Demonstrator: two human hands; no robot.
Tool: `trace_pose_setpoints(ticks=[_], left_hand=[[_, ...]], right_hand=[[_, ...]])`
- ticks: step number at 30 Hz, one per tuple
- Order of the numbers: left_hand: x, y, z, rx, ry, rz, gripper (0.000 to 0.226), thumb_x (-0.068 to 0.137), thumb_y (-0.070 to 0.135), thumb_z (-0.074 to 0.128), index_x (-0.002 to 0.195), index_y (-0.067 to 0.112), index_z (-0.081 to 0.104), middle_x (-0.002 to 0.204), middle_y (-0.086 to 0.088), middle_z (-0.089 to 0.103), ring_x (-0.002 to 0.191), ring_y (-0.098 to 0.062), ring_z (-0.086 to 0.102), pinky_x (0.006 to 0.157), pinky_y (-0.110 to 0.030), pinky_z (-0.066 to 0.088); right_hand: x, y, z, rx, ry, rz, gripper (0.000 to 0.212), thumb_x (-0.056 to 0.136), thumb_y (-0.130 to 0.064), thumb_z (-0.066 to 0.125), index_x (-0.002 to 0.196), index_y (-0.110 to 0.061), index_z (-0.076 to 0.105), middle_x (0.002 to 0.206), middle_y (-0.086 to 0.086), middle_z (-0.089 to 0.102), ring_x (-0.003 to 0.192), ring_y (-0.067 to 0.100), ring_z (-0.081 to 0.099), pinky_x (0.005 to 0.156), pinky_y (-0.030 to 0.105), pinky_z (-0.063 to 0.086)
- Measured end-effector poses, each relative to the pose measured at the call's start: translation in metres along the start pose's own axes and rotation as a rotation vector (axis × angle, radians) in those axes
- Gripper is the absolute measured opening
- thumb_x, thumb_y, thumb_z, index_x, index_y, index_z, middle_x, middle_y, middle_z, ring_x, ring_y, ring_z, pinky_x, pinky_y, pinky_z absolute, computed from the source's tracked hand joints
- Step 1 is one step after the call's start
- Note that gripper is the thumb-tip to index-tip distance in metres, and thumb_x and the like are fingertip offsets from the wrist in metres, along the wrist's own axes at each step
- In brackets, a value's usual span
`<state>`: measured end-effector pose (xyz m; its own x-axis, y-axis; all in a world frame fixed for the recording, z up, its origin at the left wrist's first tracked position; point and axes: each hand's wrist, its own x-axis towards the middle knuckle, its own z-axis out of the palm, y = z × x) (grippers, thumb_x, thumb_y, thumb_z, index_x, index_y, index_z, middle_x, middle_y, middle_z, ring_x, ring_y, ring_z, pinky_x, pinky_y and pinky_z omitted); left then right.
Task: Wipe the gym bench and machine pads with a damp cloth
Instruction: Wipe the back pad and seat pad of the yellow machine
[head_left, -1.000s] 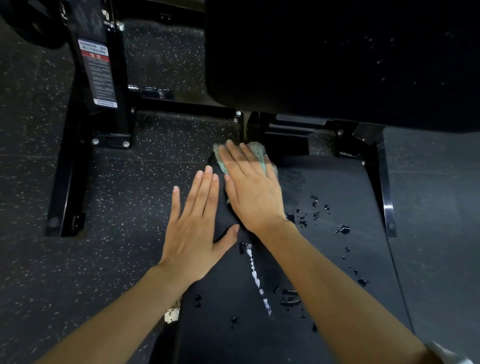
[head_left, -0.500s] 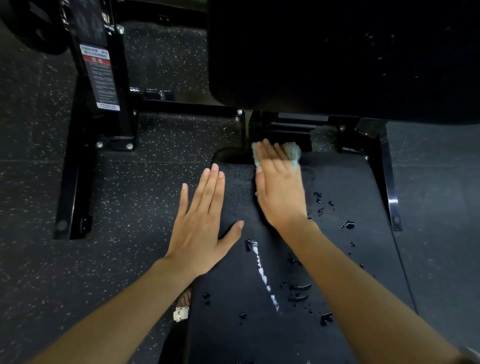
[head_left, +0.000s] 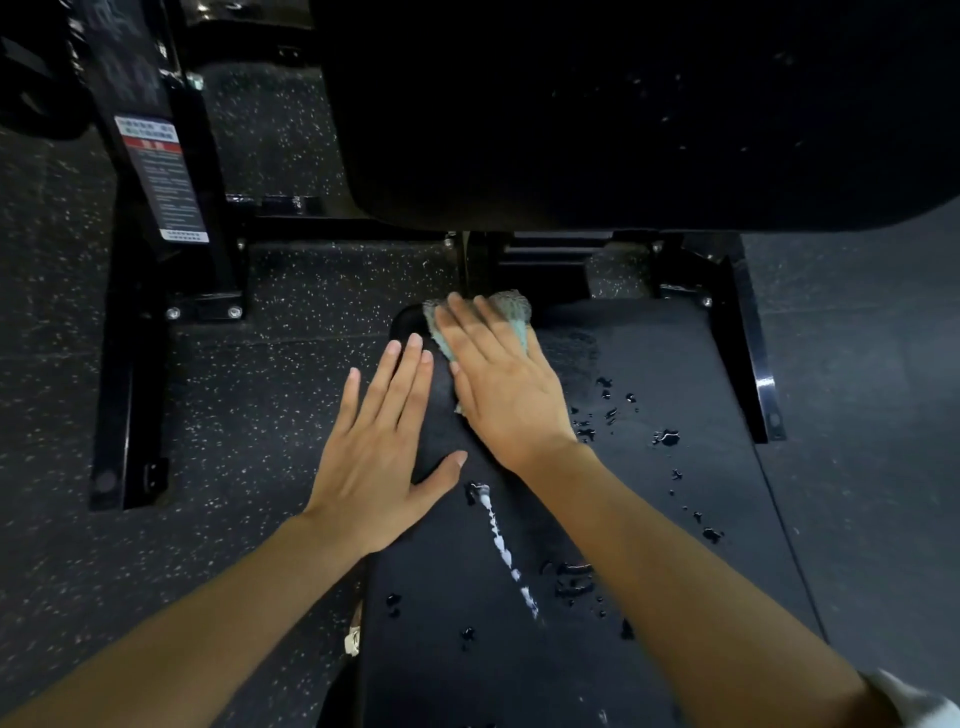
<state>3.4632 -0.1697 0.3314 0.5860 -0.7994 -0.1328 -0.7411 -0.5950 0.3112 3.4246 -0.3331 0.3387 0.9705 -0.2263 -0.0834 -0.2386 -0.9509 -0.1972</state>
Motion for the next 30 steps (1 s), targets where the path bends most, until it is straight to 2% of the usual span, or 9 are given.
trace_pose_setpoints(ticks=[5,8,11,15,17,21,23,25,30], left_hand=[[0.004,-0.002,-0.002,0.052,-0.013,0.037,0.086,0.096,0.062,0.024,0.157,0.005,0.007,0.167,-0.007,-0.001,0.154,-0.018,-0.005,0.123,-0.042,-0.007],[0.012,-0.002,-0.004,0.078,-0.011,0.076,0.082,0.097,0.060,0.024,0.158,0.007,0.009,0.167,-0.005,0.002,0.154,-0.017,-0.001,0.123,-0.043,-0.007],[0.026,0.001,-0.007,0.096,-0.008,0.131,0.076,0.098,0.055,0.023,0.157,0.008,0.014,0.166,-0.004,0.008,0.153,-0.016,0.004,0.123,-0.043,-0.005],[0.050,0.011,-0.007,0.083,-0.012,0.199,0.074,0.098,0.053,0.022,0.157,0.008,0.018,0.166,-0.004,0.012,0.153,-0.017,0.008,0.123,-0.043,0.000],[0.058,0.014,-0.005,0.063,-0.015,0.209,0.074,0.098,0.053,0.022,0.157,0.008,0.018,0.166,-0.004,0.011,0.153,-0.017,0.007,0.124,-0.043,0.002],[0.060,0.014,-0.001,0.064,0.003,0.213,0.073,0.098,0.052,0.024,0.157,0.009,0.017,0.166,-0.003,0.011,0.153,-0.016,0.007,0.124,-0.043,0.004],[0.059,0.015,-0.001,0.055,0.013,0.208,0.073,0.098,0.051,0.027,0.157,0.009,0.020,0.165,-0.003,0.014,0.153,-0.016,0.009,0.124,-0.043,0.005],[0.059,0.016,-0.001,0.051,0.016,0.201,0.073,0.097,0.050,0.028,0.157,0.009,0.021,0.165,-0.003,0.016,0.153,-0.016,0.010,0.124,-0.044,0.005],[0.060,0.016,-0.002,0.056,0.013,0.187,0.073,0.096,0.050,0.029,0.157,0.011,0.021,0.165,-0.002,0.016,0.153,-0.015,0.010,0.124,-0.043,0.004]], right_hand=[[-0.015,0.045,-0.013,0.014,-0.001,0.086,0.053,0.098,-0.020,0.031,0.151,-0.017,0.036,0.156,0.000,0.037,0.148,0.022,0.026,0.119,0.045,0.021],[-0.024,0.080,-0.023,0.018,-0.059,0.136,0.059,0.098,-0.005,0.043,0.154,-0.018,0.029,0.162,-0.001,0.024,0.151,0.023,0.015,0.121,0.043,0.012],[-0.036,0.104,-0.032,0.062,-0.068,0.206,0.060,0.100,-0.001,0.040,0.156,-0.017,0.024,0.165,-0.001,0.012,0.152,0.022,0.007,0.122,0.038,0.007],[-0.040,0.101,-0.030,0.325,0.072,0.334,0.057,0.099,-0.001,0.040,0.153,-0.015,0.030,0.164,0.001,0.014,0.152,0.021,0.011,0.124,0.040,0.015],[-0.036,0.094,-0.025,0.388,0.149,0.387,0.056,0.098,-0.001,0.041,0.152,-0.013,0.034,0.164,0.003,0.016,0.151,0.024,0.016,0.123,0.034,0.013],[-0.023,0.067,-0.020,0.382,0.189,0.212,0.051,0.091,0.006,0.045,0.141,-0.003,0.049,0.155,0.013,0.036,0.148,0.027,0.024,0.121,0.032,0.021],[-0.015,0.051,-0.014,0.326,0.162,0.087,0.047,0.090,0.001,0.048,0.136,0.001,0.053,0.148,0.016,0.047,0.142,0.031,0.036,0.119,0.039,0.027],[-0.006,0.047,-0.014,0.248,0.128,0.079,0.046,0.094,-0.015,0.050,0.138,-0.002,0.052,0.149,0.012,0.047,0.139,0.030,0.041,0.115,0.039,0.032],[0.009,0.066,-0.026,0.053,0.010,0.076,0.057,0.098,-0.044,0.038,0.147,-0.014,0.044,0.158,0.003,0.034,0.149,0.026,0.023,0.119,0.045,0.015]])
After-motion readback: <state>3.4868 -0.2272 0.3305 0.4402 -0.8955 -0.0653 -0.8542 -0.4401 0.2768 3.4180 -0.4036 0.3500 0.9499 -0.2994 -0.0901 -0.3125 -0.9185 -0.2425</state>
